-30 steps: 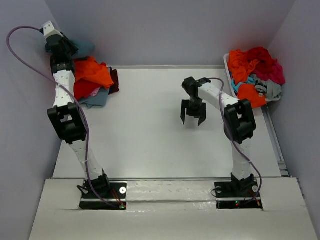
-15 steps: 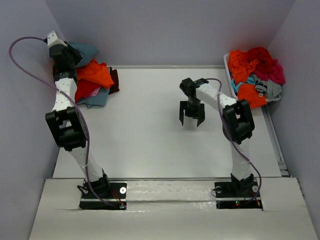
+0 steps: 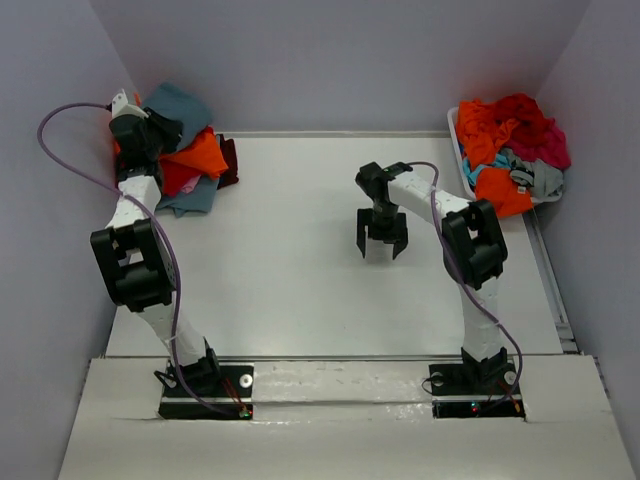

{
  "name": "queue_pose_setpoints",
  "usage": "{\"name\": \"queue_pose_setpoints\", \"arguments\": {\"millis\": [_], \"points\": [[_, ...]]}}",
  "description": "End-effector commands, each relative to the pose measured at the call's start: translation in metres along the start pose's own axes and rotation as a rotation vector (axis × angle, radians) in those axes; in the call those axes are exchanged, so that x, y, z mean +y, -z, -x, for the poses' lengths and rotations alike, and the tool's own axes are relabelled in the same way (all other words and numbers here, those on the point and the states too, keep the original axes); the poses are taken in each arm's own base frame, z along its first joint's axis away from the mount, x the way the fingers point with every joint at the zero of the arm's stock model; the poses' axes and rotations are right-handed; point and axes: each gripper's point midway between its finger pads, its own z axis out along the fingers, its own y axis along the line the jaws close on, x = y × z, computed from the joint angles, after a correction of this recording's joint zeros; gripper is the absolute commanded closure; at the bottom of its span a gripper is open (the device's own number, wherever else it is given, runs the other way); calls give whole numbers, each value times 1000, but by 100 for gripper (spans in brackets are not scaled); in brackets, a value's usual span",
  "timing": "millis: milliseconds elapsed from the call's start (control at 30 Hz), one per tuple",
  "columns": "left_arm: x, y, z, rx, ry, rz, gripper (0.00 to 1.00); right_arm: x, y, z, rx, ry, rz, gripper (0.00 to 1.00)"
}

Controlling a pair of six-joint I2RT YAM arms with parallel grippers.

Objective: Fold and stack the t-shirts
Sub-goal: Neatly place the folded tshirt to the corner

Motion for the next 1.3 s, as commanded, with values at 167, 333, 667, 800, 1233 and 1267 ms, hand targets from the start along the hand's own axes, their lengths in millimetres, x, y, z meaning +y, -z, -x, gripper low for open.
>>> {"name": "queue_pose_setpoints", "arguments": {"millis": [167,333,667,800,1233,1267], "points": [[-38,35,60,-174,-13,7,62,6,9,-1,-33,27,23,18],[-6,40,74,-203,-63,213,65,5,9,-2,-35,30,25,18],[40,61,85,-281,-13,500,62,9,9,-1,-38,46,27,18],[55,68,81,-279,23,595,46,8,7,-2,-36,50,24,18],[42,95,104,-342,10,613,21,12,6,-5,-30,76,57,17],[35,98,110,-350,6,597,21,13,7,-5,-32,76,64,17]]}}
